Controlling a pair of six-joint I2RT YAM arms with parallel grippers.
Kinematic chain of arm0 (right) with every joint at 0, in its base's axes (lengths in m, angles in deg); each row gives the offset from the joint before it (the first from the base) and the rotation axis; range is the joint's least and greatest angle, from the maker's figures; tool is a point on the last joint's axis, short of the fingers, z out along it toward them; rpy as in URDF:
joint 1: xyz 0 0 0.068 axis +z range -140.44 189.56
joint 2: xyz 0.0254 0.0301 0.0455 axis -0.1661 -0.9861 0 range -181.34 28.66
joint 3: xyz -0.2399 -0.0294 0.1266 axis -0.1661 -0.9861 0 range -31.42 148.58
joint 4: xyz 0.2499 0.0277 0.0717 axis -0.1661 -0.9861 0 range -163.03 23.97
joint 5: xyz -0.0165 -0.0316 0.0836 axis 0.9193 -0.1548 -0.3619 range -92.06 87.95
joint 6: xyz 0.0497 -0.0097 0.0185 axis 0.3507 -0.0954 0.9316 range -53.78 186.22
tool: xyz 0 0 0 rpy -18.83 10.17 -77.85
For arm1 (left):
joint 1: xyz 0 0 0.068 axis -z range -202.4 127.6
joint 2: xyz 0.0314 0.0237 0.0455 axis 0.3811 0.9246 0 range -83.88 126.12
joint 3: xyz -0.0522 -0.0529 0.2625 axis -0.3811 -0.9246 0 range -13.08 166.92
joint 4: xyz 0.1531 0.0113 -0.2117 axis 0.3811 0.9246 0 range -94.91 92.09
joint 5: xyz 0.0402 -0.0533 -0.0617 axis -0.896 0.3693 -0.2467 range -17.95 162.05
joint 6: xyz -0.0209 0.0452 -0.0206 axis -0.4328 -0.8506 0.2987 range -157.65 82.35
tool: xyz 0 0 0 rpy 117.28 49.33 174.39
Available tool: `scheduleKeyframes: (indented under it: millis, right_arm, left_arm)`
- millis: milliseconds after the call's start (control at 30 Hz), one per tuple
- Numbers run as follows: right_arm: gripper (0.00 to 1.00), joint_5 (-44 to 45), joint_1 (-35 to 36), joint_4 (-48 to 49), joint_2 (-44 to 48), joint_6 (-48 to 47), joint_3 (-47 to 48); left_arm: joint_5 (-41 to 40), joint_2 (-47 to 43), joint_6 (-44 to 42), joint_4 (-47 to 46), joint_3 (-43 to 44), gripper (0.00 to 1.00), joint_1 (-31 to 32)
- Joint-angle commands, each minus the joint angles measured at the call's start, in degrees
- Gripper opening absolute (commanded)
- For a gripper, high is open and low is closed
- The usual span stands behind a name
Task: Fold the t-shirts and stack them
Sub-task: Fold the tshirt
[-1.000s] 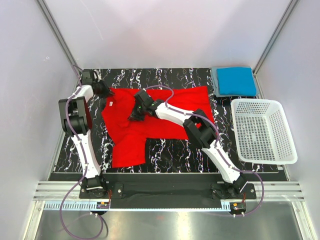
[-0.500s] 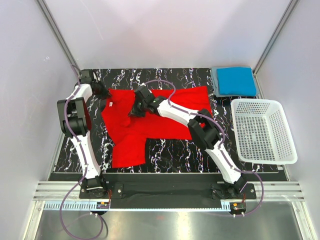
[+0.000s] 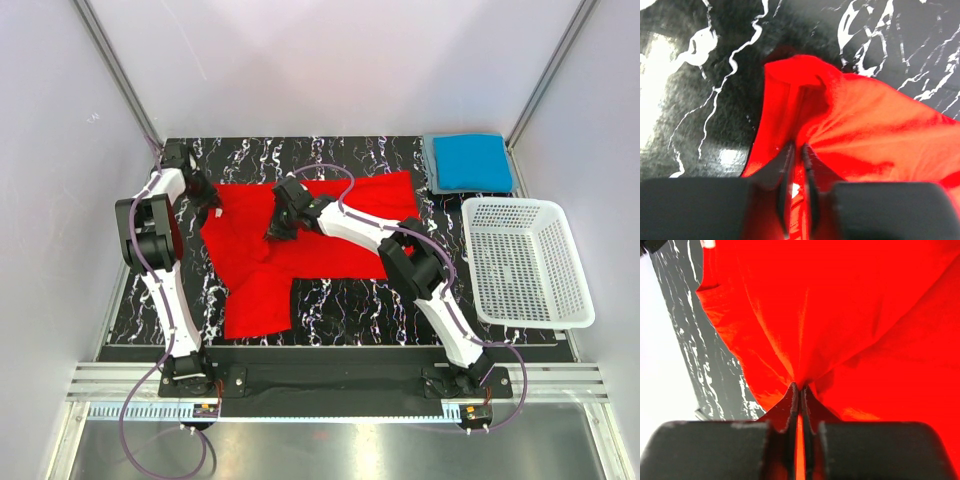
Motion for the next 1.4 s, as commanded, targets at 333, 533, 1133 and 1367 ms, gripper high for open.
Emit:
scheduleKeyframes:
  millis: [333, 533, 1133, 1367]
  right_arm:
    - [0.36, -1.5, -8.2, -11.4, 8.2, -12.5, 2.0]
    - [0.34, 1.4, -18.2, -12.0, 8.1, -17.1, 0.8]
    - [0.25, 22.4, -36.2, -18.6, -7.0, -26.0, 11.3]
    - [0.27, 28.3, -37.8, -15.3, -3.4, -26.4, 5.3]
  left_arm:
    - [0.0, -5.2, -0.5, -1.3, 3.5, 0.38, -0.4]
    - [10.0, -4.1, 1.2, -10.2, 1.6, 0.38, 0.1]
    - [8.3, 15.3, 3.4, -5.0, 21.7, 0.38, -0.3]
    - [6.5, 19.4, 4.5, -1.0, 29.7, 0.38, -0.3]
